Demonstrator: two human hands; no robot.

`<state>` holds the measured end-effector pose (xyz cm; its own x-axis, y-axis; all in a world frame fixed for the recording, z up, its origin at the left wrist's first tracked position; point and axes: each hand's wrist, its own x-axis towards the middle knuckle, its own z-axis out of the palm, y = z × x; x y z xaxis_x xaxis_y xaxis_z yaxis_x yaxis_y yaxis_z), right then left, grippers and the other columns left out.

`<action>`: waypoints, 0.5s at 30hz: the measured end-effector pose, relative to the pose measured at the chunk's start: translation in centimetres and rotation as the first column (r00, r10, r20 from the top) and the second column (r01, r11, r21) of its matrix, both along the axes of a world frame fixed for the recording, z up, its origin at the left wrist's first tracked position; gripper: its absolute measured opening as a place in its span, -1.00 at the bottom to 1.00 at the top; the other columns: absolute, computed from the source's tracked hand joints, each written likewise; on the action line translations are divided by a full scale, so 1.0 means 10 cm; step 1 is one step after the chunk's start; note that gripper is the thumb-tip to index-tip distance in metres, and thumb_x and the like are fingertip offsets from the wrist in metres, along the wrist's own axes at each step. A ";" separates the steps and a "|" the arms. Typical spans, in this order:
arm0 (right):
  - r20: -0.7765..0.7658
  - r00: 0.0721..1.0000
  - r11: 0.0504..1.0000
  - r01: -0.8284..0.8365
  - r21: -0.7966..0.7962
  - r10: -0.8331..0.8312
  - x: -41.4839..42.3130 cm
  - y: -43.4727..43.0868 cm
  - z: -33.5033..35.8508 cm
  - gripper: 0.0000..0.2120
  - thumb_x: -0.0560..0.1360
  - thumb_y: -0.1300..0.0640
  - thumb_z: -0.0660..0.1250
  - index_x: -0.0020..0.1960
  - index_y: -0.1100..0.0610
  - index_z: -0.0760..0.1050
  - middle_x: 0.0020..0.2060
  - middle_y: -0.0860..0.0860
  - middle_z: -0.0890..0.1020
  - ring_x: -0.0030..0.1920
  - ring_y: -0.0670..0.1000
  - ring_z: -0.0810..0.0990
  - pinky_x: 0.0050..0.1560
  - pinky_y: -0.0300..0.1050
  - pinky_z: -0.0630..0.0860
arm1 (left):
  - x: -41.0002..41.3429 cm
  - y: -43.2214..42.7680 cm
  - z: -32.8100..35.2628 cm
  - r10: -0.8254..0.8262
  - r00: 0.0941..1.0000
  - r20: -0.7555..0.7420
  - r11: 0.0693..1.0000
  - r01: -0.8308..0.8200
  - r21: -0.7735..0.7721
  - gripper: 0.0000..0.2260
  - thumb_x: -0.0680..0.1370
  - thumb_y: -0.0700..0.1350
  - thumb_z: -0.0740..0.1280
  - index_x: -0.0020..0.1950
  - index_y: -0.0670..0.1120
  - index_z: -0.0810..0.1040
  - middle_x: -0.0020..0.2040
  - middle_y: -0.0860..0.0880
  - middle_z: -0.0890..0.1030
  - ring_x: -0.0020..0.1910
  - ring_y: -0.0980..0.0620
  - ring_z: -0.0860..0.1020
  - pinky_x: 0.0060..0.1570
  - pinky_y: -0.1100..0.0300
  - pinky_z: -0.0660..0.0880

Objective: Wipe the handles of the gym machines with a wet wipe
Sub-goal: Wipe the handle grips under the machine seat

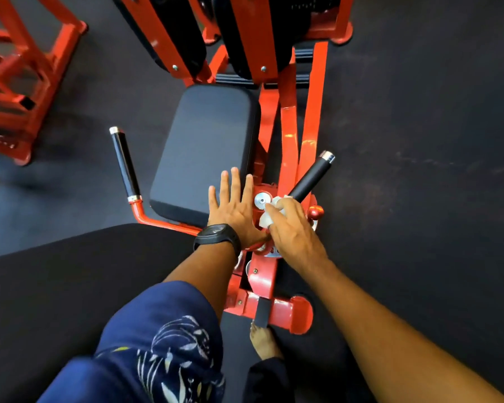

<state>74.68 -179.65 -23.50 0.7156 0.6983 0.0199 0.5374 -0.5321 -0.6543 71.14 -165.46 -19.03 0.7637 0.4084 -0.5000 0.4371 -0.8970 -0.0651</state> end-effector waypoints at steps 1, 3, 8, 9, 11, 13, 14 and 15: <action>0.001 0.999 0.998 -0.032 -0.046 0.032 0.01 0.00 -0.11 -0.60 0.51 0.34 0.37 0.34 0.25 0.49 0.20 0.17 0.50 0.29 0.15 0.44 0.30 0.06 0.50 | -0.01 0.04 -0.11 -0.026 1.000 0.003 1.000 0.026 0.014 0.13 0.39 0.45 0.30 0.61 -0.07 -0.34 0.59 -0.16 -0.39 0.56 -0.20 -0.39 0.50 -0.25 -0.26; 0.065 0.987 0.988 -0.143 -0.064 0.147 0.02 -0.03 -0.29 -0.60 0.49 0.32 0.41 0.32 0.28 0.49 0.22 0.18 0.52 0.34 0.16 0.42 0.38 0.09 0.45 | 0.00 0.11 -0.30 -0.054 0.999 -0.004 0.998 0.055 0.043 0.24 0.31 0.48 0.34 0.58 -0.09 -0.40 0.58 -0.16 -0.40 0.55 -0.21 -0.39 0.50 -0.28 -0.27; 0.297 0.934 0.976 -0.162 -0.148 0.200 0.19 -0.20 -0.43 -0.57 0.54 0.31 0.16 0.38 0.26 0.47 0.39 0.24 0.46 0.45 0.24 0.39 0.42 0.08 0.32 | 0.05 0.21 -0.49 -0.027 0.998 0.049 0.999 0.026 0.021 0.42 0.14 0.47 0.47 0.54 -0.08 -0.47 0.57 -0.14 -0.43 0.55 -0.23 -0.39 0.48 -0.25 -0.29; 0.279 0.945 0.979 -0.129 -0.156 0.168 0.23 -0.17 -0.43 -0.55 0.55 0.35 0.15 0.43 0.25 0.43 0.45 0.23 0.39 0.50 0.24 0.31 0.46 0.08 0.25 | 0.06 0.22 -0.49 -0.022 0.999 0.044 1.000 0.021 0.009 0.45 0.12 0.47 0.50 0.53 -0.08 -0.48 0.57 -0.14 -0.43 0.55 -0.23 -0.39 0.47 -0.22 -0.31; 0.275 0.946 0.981 -0.133 -0.143 0.169 0.18 -0.08 -0.45 -0.60 0.56 0.37 0.17 0.38 0.31 0.47 0.40 0.26 0.45 0.46 0.25 0.37 0.46 0.10 0.28 | 0.06 0.23 -0.48 -0.018 0.999 0.043 1.000 0.019 -0.002 0.48 0.09 0.46 0.52 0.53 -0.09 -0.49 0.57 -0.13 -0.42 0.56 -0.23 -0.38 0.47 -0.21 -0.30; 0.351 0.888 0.955 -0.276 -0.113 0.298 0.10 -0.07 -0.46 -0.65 0.58 0.28 0.12 0.24 0.34 0.56 0.24 0.24 0.59 0.34 0.23 0.52 0.44 0.05 0.31 | 0.06 0.25 -0.49 -0.033 0.999 0.038 0.999 0.032 0.002 0.48 0.11 0.45 0.53 0.54 -0.11 -0.48 0.57 -0.14 -0.42 0.56 -0.24 -0.37 0.49 -0.24 -0.26; 0.382 0.862 0.941 -0.324 -0.093 0.335 0.14 -0.08 -0.47 -0.66 0.59 0.26 0.12 0.22 0.34 0.58 0.20 0.22 0.62 0.30 0.21 0.55 0.47 0.01 0.26 | 0.07 0.25 -0.49 -0.040 0.999 0.033 0.999 0.040 0.002 0.47 0.11 0.45 0.53 0.54 -0.12 -0.47 0.57 -0.15 -0.42 0.55 -0.25 -0.37 0.49 -0.25 -0.24; 0.382 0.863 0.943 -0.323 -0.084 0.329 0.20 -0.11 -0.46 -0.69 0.60 0.27 0.15 0.20 0.34 0.58 0.18 0.21 0.62 0.30 0.18 0.55 0.51 -0.03 0.19 | 0.07 0.25 -0.49 -0.043 0.999 0.028 0.999 0.043 0.000 0.48 0.11 0.44 0.53 0.54 -0.12 -0.47 0.57 -0.15 -0.42 0.55 -0.26 -0.38 0.49 -0.26 -0.25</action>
<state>76.73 -180.76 -28.10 0.3848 0.8930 0.2333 0.8895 -0.2912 -0.3522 71.81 -162.93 -23.95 0.7942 0.3742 -0.4788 0.3994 -0.9153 -0.0528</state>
